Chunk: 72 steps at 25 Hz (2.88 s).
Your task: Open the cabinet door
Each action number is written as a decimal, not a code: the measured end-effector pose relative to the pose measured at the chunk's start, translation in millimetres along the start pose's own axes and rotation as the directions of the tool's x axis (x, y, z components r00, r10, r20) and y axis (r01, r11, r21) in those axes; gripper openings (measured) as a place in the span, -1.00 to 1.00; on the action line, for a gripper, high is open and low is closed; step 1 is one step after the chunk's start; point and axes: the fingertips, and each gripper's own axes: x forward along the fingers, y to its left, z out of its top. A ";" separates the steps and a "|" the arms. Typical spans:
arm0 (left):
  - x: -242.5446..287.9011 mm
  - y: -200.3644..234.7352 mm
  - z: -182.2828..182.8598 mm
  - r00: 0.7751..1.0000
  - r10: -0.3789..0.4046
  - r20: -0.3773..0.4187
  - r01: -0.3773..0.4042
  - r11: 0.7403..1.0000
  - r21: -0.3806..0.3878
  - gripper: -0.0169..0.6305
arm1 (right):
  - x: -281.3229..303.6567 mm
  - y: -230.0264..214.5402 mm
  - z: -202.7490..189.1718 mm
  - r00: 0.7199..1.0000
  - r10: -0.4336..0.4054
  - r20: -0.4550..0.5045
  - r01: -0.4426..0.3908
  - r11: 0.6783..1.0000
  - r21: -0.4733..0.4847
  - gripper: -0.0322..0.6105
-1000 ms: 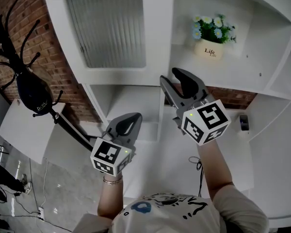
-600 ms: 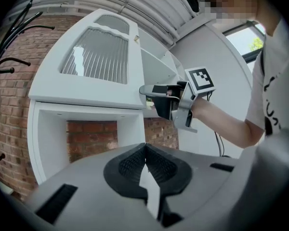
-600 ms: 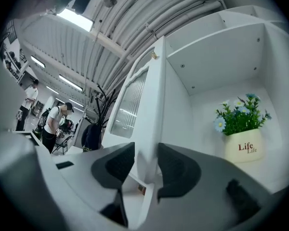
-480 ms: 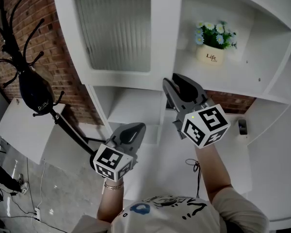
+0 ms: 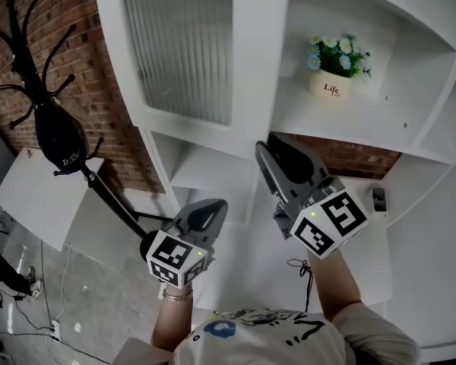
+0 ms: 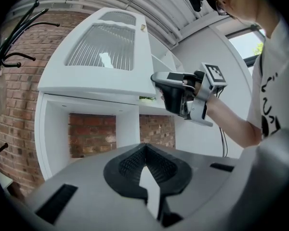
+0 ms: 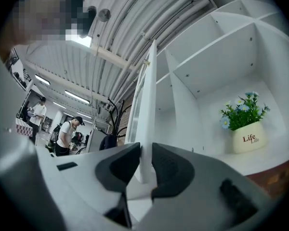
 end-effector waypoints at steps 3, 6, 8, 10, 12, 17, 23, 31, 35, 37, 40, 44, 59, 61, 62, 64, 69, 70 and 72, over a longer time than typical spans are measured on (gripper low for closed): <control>-8.8 -0.7 -4.1 1.000 0.023 -0.006 -0.023 1.000 -0.010 -0.91 | -7.0 16.2 4.2 1.000 0.029 0.009 -0.029 1.000 0.009 -0.64; -17.4 -1.7 -10.8 0.999 0.049 -0.020 -0.050 0.998 -0.026 -0.91 | -12.9 32.0 7.9 0.999 0.051 0.016 -0.052 0.999 0.010 -0.65; -23.0 -4.7 -15.2 0.998 0.060 -0.031 -0.061 0.998 -0.034 -0.91 | -17.6 42.2 10.0 0.997 0.077 0.016 -0.077 0.997 0.013 -0.66; -28.4 -7.9 -16.3 0.997 0.072 -0.032 -0.073 0.997 -0.036 -0.91 | -21.9 52.0 12.0 0.994 0.107 0.016 -0.107 0.994 0.017 -0.66; -34.1 -9.4 -14.9 0.996 0.087 -0.024 -0.087 0.996 -0.035 -0.91 | -24.6 61.0 13.4 0.991 0.130 0.017 -0.131 0.991 0.018 -0.67; -48.7 -13.3 -18.5 0.993 0.118 -0.024 -0.119 0.992 -0.044 -0.91 | -28.8 82.7 15.4 0.981 0.195 0.019 -0.195 0.981 0.017 -0.68; -67.5 -11.6 -24.4 0.985 0.164 -0.051 -0.167 0.985 -0.050 -0.91 | -29.8 114.9 20.2 0.956 0.291 0.042 -0.293 0.956 0.033 -0.69; -94.5 -6.7 -20.1 0.971 0.236 -0.045 -0.238 0.970 -0.043 -0.91 | -28.6 152.5 24.5 0.925 0.374 0.060 -0.376 0.926 0.022 -0.71; -108.4 -3.1 -18.1 0.960 0.277 -0.036 -0.278 0.960 -0.038 -0.91 | -25.1 170.6 26.2 0.902 0.426 0.065 -0.428 0.904 0.017 -0.74; -115.2 -1.4 -21.1 0.954 0.295 -0.041 -0.297 0.954 -0.044 -0.91 | -22.4 181.0 26.9 0.889 0.452 0.069 -0.454 0.891 0.006 -0.74; -124.4 0.4 -23.0 0.947 0.319 -0.042 -0.321 0.946 -0.044 -0.91 | -19.1 194.8 26.7 0.872 0.484 0.073 -0.484 0.875 -0.020 -0.74; -137.6 3.4 -26.4 0.934 0.352 -0.055 -0.355 0.934 -0.053 -0.91 | -14.5 208.7 26.7 0.846 0.526 0.081 -0.527 0.850 -0.013 -0.76; -186.6 28.1 -28.0 0.869 0.492 -0.044 -0.494 0.868 -0.055 -0.91 | 7.9 254.7 24.9 0.778 0.621 0.097 -0.622 0.783 -0.029 -0.76; -192.6 30.0 -29.7 0.862 0.505 -0.048 -0.507 0.860 -0.059 -0.91 | 11.5 260.3 24.3 0.765 0.636 0.101 -0.638 0.770 -0.016 -0.76; -195.3 30.6 -30.4 0.859 0.510 -0.051 -0.513 0.857 -0.059 -0.91 | 13.1 262.9 23.9 0.759 0.642 0.105 -0.645 0.764 -0.010 -0.76; -199.0 32.2 -30.4 0.854 0.517 -0.053 -0.519 0.853 -0.054 -0.91 | 16.3 266.8 22.9 0.750 0.651 0.117 -0.656 0.755 -0.001 -0.76; -211.5 37.7 -27.4 0.838 0.542 -0.058 -0.544 0.839 -0.028 -0.91 | 26.2 278.7 21.5 0.736 0.664 0.133 -0.671 0.742 0.006 -0.77; -215.1 38.4 -25.3 0.835 0.548 -0.053 -0.550 0.835 -0.024 -0.91 | 28.0 281.8 21.5 0.733 0.667 0.133 -0.673 0.740 0.005 -0.77; -220.6 39.7 -23.2 0.830 0.555 -0.049 -0.557 0.831 -0.014 -0.91 | 31.9 287.1 21.2 0.728 0.673 0.133 -0.679 0.734 0.008 -0.77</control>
